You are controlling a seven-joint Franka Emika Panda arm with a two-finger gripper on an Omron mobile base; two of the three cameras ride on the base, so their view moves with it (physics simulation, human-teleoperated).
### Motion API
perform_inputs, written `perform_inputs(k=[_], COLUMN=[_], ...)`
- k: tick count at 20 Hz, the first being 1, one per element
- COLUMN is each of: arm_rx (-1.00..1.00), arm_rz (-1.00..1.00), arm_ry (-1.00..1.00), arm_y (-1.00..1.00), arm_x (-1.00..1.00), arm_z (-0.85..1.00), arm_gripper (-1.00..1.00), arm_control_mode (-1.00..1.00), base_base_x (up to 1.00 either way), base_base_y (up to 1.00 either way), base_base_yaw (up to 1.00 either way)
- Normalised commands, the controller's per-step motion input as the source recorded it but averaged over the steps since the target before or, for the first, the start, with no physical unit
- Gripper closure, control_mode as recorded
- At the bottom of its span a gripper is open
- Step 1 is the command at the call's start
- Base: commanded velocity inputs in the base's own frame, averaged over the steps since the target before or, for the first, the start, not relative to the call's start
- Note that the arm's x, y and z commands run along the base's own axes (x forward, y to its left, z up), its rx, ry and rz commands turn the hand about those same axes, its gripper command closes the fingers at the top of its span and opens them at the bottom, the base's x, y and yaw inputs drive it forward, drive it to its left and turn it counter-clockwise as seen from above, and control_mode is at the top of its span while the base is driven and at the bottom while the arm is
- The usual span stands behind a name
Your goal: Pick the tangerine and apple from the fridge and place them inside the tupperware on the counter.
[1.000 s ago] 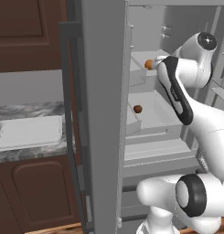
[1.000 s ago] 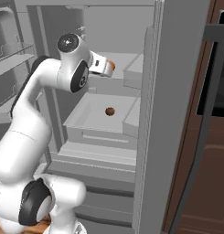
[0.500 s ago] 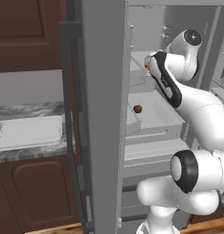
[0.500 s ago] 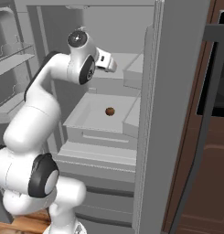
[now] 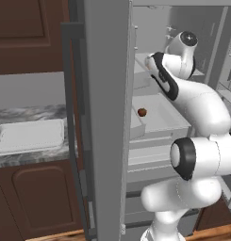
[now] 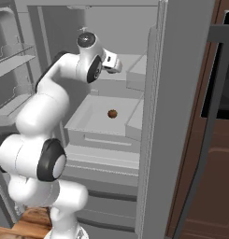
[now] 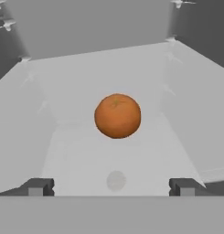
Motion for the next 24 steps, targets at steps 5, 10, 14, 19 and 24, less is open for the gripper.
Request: perform_inputs(k=[5,10,14,19,24], arm_rx=[0.0,0.0,0.0,0.0,0.0], arm_rz=[0.0,0.0,0.0,0.0,0.0], arm_ry=[0.02,0.0,0.01,0.01,0.01], arm_y=[-0.07,-0.06,-0.11,-0.13,0.0], arm_x=[0.4,0.46,0.47,0.46,0.27], arm_z=[-0.13,-0.15,-0.11,-0.08,-0.18], arm_gripper=[-1.0,-1.0,-1.0,-1.0,-1.0], arm_control_mode=[-1.0,-1.0,-1.0,-1.0,-1.0], base_base_x=[0.0,0.0,0.0,0.0,0.0], base_base_y=[0.0,0.0,0.0,0.0,0.0], base_base_yaw=[0.0,0.0,0.0,0.0,0.0])
